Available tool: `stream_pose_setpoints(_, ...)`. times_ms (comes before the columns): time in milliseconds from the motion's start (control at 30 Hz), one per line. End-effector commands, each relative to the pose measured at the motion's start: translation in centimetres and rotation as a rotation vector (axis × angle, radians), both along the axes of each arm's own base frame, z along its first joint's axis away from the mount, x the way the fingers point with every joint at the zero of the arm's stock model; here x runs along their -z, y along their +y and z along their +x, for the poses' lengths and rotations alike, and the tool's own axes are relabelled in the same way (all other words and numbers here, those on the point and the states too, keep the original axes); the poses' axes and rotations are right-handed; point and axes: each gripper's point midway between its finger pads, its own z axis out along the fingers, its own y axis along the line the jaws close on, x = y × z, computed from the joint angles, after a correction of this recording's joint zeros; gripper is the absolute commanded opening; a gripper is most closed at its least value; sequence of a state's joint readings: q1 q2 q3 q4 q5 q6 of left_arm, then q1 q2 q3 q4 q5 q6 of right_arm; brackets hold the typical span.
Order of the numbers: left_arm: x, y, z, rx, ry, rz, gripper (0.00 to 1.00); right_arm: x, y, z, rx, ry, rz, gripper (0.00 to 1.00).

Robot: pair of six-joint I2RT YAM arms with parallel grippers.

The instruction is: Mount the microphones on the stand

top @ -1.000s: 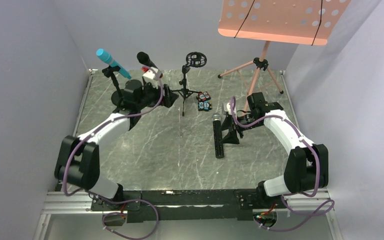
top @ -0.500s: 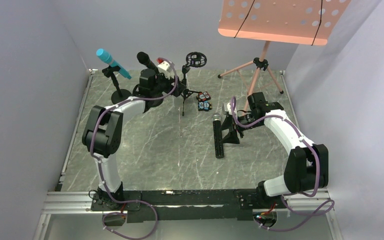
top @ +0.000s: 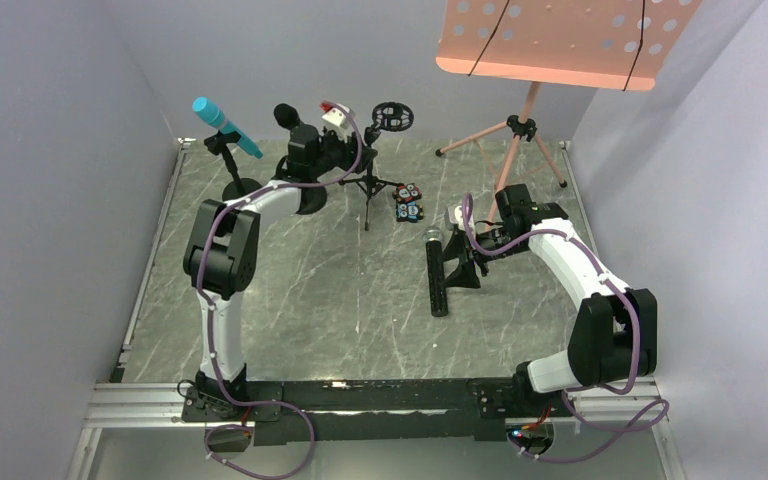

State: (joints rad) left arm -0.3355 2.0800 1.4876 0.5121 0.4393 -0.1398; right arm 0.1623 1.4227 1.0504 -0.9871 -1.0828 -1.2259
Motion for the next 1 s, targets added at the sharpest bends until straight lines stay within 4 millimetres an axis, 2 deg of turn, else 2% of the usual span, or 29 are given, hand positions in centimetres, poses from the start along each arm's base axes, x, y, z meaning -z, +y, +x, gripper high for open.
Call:
stream_pose_setpoints(0,-1.9,-0.8,0.8,0.006,-0.067,-0.019,0.53,-1.8,0.3,0.6,-0.022,-0.065,0.039,0.66)
stream_pose_setpoints(133,-1.9,-0.9,0.8,0.01,-0.072,-0.014,0.44,-1.7,0.3,0.7,-0.021,-0.061,0.035,0.66)
stream_pose_setpoints(300,-2.5,-1.1,0.4,0.02,-0.109,-0.014,0.41,-1.6,0.3,0.7,-0.021,-0.058,0.035,0.66)
stream_pose_setpoints(333,-2.8,-1.2,0.2,0.029,-0.121,-0.015,0.36,-1.6,0.3,0.7,-0.021,-0.056,0.035,0.66)
stream_pose_setpoints(467,-3.5,-1.5,-0.2,0.052,-0.15,-0.021,0.03,-1.6,0.3,0.7,-0.02,-0.056,0.031,0.66)
stream_pose_setpoints(500,-3.7,-1.4,-0.4,0.057,-0.157,-0.022,0.0,-1.5,0.3,0.7,-0.019,-0.055,0.031,0.66)
stream_pose_setpoints(633,-5.5,-0.9,-1.4,0.049,-0.226,-0.024,0.0,-1.4,0.3,0.7,-0.019,-0.054,0.028,0.66)
stream_pose_setpoints(767,-7.8,0.4,-3.2,0.021,-0.31,-0.014,0.0,-1.5,0.3,0.7,-0.021,-0.056,0.029,0.66)
stream_pose_setpoints(900,-10.1,1.2,-6.7,0.047,-0.36,-0.025,0.0,-1.5,0.3,0.7,-0.022,-0.057,0.029,0.66)
stream_pose_setpoints(967,-10.1,1.4,-9.2,0.082,-0.355,-0.042,0.0,-1.5,0.2,0.7,-0.02,-0.057,0.027,0.66)
